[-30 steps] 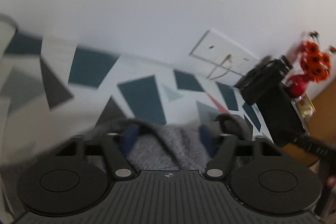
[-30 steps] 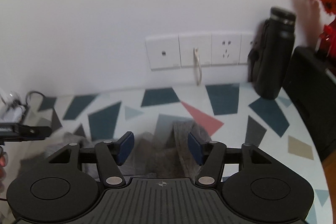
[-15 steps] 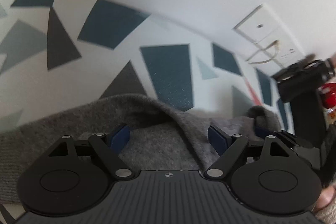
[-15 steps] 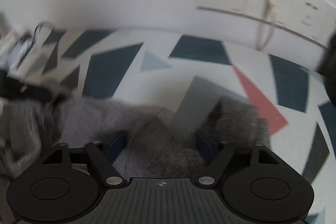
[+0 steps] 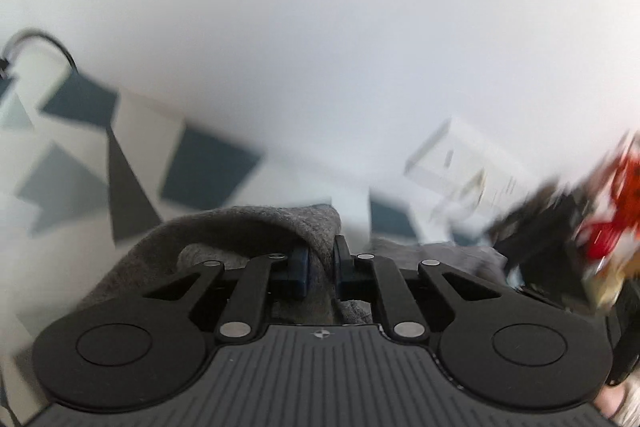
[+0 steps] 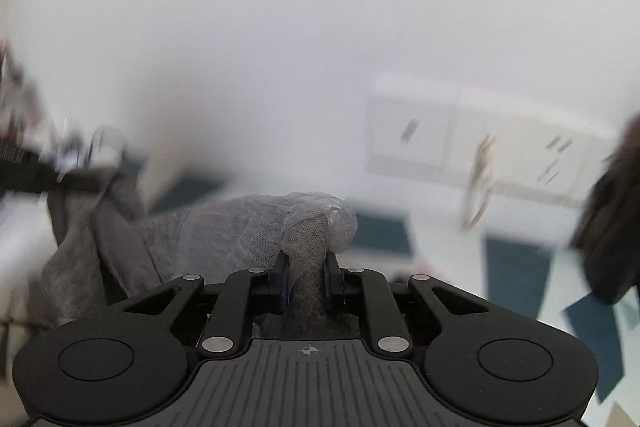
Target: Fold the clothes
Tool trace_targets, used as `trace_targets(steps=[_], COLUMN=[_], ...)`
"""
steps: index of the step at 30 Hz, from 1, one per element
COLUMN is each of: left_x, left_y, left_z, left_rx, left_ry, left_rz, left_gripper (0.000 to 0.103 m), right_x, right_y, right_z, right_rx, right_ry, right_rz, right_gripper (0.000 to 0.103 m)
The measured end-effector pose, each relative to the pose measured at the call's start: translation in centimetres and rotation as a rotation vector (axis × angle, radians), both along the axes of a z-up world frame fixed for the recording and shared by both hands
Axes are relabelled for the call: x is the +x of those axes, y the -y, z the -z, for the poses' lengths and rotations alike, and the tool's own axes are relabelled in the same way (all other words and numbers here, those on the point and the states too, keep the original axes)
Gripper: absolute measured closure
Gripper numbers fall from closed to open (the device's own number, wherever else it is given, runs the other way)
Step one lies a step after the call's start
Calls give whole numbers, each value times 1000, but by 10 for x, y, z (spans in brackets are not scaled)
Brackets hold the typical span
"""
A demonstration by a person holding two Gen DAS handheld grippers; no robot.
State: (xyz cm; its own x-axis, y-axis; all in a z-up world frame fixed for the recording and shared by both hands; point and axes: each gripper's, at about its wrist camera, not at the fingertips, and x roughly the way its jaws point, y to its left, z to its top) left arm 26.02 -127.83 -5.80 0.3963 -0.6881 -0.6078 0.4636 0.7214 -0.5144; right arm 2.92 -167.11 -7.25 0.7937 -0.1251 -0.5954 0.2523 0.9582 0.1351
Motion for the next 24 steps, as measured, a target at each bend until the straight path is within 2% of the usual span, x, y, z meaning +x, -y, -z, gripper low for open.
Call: trace_targets(steps=[2, 5, 8, 11, 15, 19, 21, 24], left_x=[0, -13, -32, -51, -71, -78, -77, -76], left_y=[-19, -39, -55, -74, -94, -99, -98, -101], left_z=[-14, -9, 19, 53, 82, 90, 88, 80], left_rx=[-45, -29, 27, 63, 102, 94, 94, 79], left_ry=[13, -2, -72, -182, -279, -300, -294, -277], left_rz=[-23, 1, 23, 12, -6, -23, -20, -23], left_gripper=[91, 91, 91, 91, 91, 90, 86, 63], right_x=[-10, -25, -43, -57, -70, -65, -63, -62], right_y=[4, -8, -30, -52, -74, -73, -73, -73], right_z=[-13, 2, 33, 60, 70, 69, 65, 54], right_rx=[37, 42, 76, 108, 117, 119, 100, 84], right_ry=[26, -77, -197, -289, -302, -319, -328, -308], right_rz=[12, -42, -95, -124, -109, -90, -97, -91], right_gripper=[89, 89, 89, 89, 88, 86, 81, 72])
